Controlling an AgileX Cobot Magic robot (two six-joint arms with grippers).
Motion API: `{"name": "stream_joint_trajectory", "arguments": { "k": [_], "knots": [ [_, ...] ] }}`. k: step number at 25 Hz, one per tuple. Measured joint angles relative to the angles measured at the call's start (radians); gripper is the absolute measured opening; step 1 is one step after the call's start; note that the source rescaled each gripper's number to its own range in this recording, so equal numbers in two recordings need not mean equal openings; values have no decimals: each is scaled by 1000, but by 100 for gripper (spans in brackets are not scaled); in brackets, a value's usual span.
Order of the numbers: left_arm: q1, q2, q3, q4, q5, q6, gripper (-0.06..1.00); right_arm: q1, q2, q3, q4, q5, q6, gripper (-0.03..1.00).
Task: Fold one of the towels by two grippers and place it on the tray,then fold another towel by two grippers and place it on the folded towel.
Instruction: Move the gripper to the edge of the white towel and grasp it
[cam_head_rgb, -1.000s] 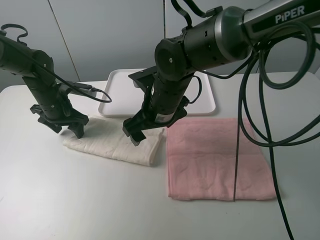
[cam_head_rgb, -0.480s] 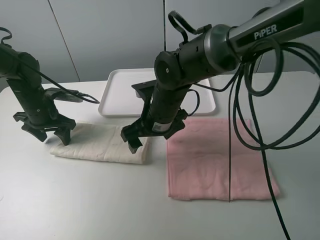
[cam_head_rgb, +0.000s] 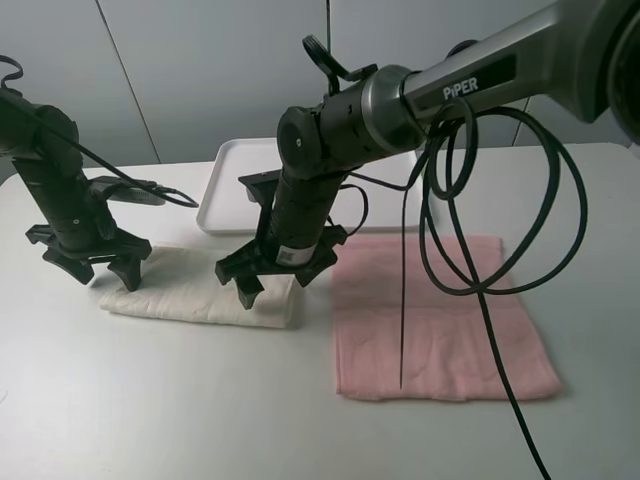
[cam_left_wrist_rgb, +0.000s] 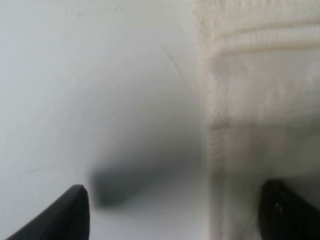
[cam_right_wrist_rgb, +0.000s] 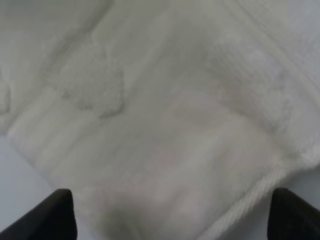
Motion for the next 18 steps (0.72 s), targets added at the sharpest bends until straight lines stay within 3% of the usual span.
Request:
{"name": "stream_joint_trajectory", "arguments": {
  "k": [14,16,18],
  "knots": [
    [2,0,0,0,-4,0,90,2,54,-16,-6,7,4,81],
    [2,0,0,0,-4,0,90,2,60,-23,-8,7,4,75],
    [2,0,0,0,-4,0,90,2,66,-24,-10,6,4,62]
  ]
}}
